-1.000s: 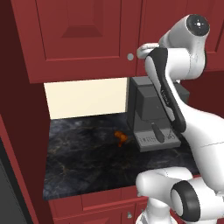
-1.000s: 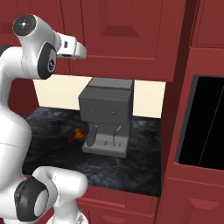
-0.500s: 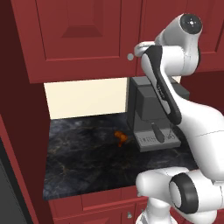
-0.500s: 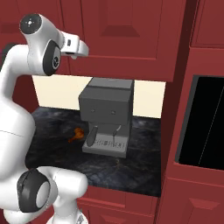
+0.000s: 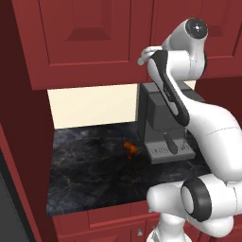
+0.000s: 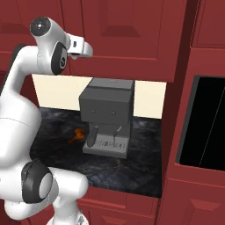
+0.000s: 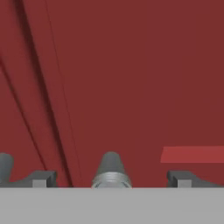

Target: Retrieve the tupperware from the cabinet, then place the raw meat into the tupperware to avoid contamination.

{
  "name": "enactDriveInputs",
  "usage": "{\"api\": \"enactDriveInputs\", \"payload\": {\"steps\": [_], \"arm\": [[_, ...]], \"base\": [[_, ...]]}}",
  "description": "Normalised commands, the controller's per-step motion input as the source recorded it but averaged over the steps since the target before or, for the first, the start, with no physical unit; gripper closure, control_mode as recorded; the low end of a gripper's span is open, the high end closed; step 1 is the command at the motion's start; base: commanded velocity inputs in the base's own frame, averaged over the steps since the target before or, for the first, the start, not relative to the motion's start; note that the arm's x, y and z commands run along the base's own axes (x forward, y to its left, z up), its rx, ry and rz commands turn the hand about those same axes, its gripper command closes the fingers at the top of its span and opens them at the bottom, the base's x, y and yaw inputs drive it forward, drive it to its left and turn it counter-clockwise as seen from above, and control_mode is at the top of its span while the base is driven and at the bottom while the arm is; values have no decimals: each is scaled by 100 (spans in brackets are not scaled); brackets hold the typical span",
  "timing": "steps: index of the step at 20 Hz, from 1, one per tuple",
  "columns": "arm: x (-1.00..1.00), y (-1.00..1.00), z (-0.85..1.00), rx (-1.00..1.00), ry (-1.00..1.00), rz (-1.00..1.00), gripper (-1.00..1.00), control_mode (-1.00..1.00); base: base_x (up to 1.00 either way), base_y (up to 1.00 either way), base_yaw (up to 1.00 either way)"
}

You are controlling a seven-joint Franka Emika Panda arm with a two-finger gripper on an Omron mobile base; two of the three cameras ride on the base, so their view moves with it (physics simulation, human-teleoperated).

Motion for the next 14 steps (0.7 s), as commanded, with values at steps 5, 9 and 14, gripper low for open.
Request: {"api": "enactDriveInputs", "payload": {"steps": [5,9,14], "arm": [[38,-1,-16,0,-1,0,-100,-100],[28,0,-10,0,0,0,-100,-100],[20,0,-7,0,-1,0,100,-100]], "base": [[0,0,0],[0,0,0],[0,0,0]]}}
